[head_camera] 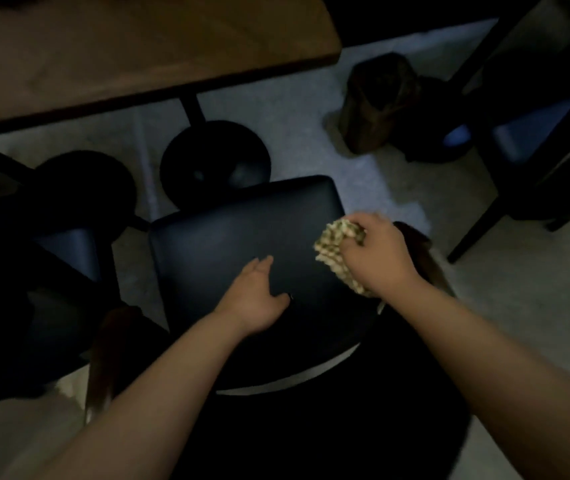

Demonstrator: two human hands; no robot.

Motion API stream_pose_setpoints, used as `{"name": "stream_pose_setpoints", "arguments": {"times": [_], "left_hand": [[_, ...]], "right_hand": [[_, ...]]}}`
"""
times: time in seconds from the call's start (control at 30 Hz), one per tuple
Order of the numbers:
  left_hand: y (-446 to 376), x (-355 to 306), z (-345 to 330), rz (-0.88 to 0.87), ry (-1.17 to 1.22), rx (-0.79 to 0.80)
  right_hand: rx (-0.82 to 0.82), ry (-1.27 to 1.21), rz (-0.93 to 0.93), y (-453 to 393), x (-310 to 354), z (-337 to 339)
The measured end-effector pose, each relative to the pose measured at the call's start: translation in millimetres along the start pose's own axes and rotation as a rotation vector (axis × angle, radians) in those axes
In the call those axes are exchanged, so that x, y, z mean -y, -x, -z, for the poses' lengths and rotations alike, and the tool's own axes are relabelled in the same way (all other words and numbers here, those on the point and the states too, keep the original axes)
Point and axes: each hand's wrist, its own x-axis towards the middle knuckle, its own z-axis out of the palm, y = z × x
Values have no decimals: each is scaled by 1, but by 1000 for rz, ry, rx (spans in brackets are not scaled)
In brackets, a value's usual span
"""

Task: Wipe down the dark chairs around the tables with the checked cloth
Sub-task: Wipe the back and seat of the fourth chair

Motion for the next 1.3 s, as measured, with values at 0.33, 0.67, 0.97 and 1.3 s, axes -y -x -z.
{"name": "stream_pose_setpoints", "arguments": {"times": [0.33,0.67,0.97,1.3], "left_hand": [[39,-69,-84,195,517,162],[39,-64,-141,258,511,270],[21,-51,-142,300,479,407],[-4,-46,-116,365,547,365]], "right_hand": [[-119,404,-226,87,-56,76],[-51,-207,-577,79,-88,53],[-56,-311,-569,73,-91,53],[-30,-302,-521,41,-72,55]]}}
